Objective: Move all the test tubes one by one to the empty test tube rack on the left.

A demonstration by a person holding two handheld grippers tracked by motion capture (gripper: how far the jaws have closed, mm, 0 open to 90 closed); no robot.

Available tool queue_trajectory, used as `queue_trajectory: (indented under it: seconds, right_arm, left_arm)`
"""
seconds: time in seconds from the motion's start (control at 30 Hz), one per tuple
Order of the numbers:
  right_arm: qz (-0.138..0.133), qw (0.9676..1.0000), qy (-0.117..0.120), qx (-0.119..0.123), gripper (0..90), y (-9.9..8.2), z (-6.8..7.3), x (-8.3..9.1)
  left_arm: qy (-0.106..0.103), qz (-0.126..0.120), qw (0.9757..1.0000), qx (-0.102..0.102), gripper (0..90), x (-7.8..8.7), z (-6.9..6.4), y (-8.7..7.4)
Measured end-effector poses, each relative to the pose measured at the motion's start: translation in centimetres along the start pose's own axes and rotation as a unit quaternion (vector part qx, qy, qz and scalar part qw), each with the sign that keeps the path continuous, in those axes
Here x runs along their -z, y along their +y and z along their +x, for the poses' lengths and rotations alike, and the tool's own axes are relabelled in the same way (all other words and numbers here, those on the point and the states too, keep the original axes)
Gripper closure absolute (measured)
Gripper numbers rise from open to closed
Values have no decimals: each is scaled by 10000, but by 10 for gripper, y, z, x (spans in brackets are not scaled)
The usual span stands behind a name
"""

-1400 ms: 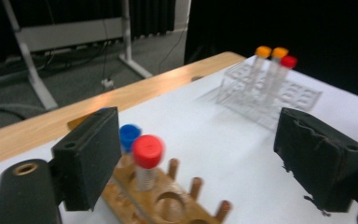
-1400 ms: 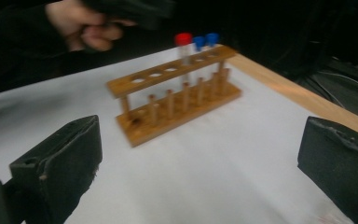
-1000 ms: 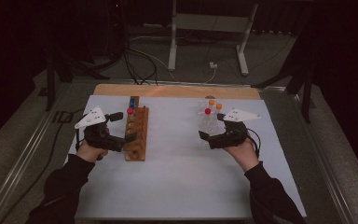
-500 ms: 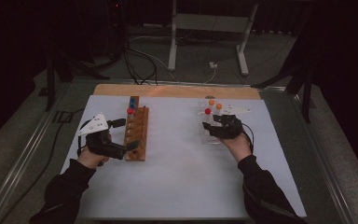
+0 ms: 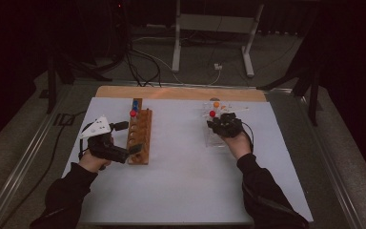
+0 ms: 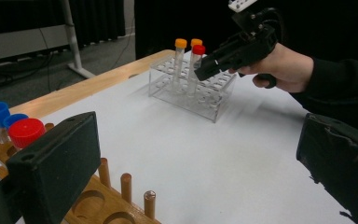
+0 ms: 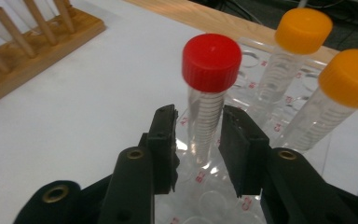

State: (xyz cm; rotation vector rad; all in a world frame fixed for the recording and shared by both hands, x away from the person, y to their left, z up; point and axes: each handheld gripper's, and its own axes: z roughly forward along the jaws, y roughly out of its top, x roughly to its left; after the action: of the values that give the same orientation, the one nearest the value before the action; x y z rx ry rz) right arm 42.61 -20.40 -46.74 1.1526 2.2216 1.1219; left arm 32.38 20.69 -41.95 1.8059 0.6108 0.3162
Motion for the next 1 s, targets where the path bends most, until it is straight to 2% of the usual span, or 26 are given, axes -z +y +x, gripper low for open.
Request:
queue_trajectory:
  seconds: [0.2,0.43,0.87,1.0]
  right_arm:
    - [-21,10000,-85,40,742,2,-1,-3]
    - [-92,9998,-129,126,754,9,2,2]
    - [-414,9977,-196,508,755,33,11,35]
    - [-537,9966,-87,615,755,38,19,47]
  left_arm:
    - [-3,-1,10000,1,6,0,0,0]
    - [-67,43,10000,13,6,-2,0,-1]
    - [-169,95,9998,-21,6,-5,-5,0]
    - [-194,100,9997,-62,6,-5,-8,2]
